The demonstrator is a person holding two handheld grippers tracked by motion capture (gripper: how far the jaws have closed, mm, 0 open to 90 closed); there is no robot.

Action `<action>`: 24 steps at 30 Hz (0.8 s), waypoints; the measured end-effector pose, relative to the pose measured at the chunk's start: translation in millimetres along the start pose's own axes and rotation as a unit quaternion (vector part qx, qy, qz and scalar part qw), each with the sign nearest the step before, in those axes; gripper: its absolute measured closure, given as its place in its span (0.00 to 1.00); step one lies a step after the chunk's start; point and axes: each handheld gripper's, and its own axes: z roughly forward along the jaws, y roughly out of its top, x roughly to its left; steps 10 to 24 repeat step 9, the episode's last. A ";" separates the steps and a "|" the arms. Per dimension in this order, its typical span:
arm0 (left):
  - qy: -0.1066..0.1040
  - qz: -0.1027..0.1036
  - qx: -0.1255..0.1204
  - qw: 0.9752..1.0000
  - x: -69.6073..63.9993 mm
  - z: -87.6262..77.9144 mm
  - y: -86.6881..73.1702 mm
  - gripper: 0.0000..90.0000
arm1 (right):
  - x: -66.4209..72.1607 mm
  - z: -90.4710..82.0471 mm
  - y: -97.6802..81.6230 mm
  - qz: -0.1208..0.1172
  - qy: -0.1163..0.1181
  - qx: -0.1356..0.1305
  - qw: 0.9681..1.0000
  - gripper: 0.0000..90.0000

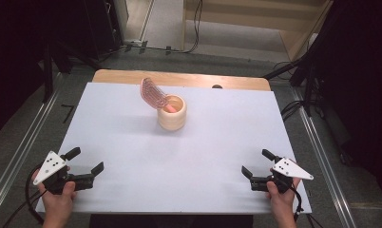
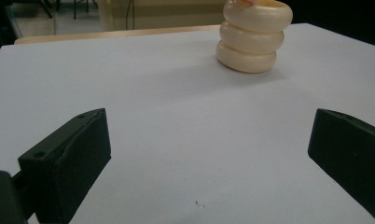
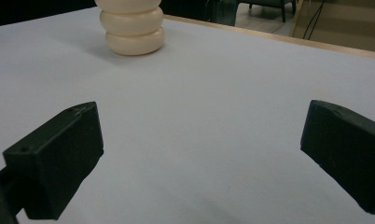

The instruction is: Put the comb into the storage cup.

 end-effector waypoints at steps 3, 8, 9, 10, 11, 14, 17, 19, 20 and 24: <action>-0.007 -0.001 -0.007 1.000 3.0 -3.3 -0.5 0.00 | 0.5 -0.9 -0.2 0.004 -0.002 -0.001 1.000 0.00; -0.028 -0.003 -0.011 1.000 4.2 -2.9 -3.3 0.00 | 0.2 -0.4 1.1 0.007 -0.021 -0.010 1.000 0.00; -0.031 -0.003 -0.012 0.999 4.3 -3.2 -3.2 0.00 | -0.1 -0.1 1.8 0.008 -0.018 -0.014 1.000 0.00; -0.031 -0.003 -0.012 0.999 4.3 -3.2 -3.2 0.00 | -0.1 -0.1 1.8 0.008 -0.018 -0.014 1.000 0.00; -0.031 -0.003 -0.012 0.999 4.3 -3.2 -3.2 0.00 | -0.1 -0.1 1.8 0.008 -0.018 -0.014 1.000 0.00; -0.031 -0.003 -0.012 0.999 4.3 -3.2 -3.2 0.00 | -0.1 -0.1 1.8 0.008 -0.018 -0.014 1.000 0.00; -0.031 -0.003 -0.012 0.999 4.3 -3.2 -3.2 0.00 | -0.1 -0.1 1.8 0.008 -0.018 -0.014 1.000 0.00; -0.031 -0.003 -0.012 0.999 4.3 -3.2 -3.2 0.00 | -0.1 -0.1 1.8 0.008 -0.018 -0.014 1.000 0.00; -0.031 -0.003 -0.012 0.999 4.3 -3.2 -3.2 0.00 | -0.1 -0.1 1.8 0.008 -0.018 -0.014 1.000 0.00; -0.031 -0.003 -0.012 0.999 4.3 -3.2 -3.2 0.00 | -0.1 -0.1 1.8 0.008 -0.018 -0.014 1.000 0.00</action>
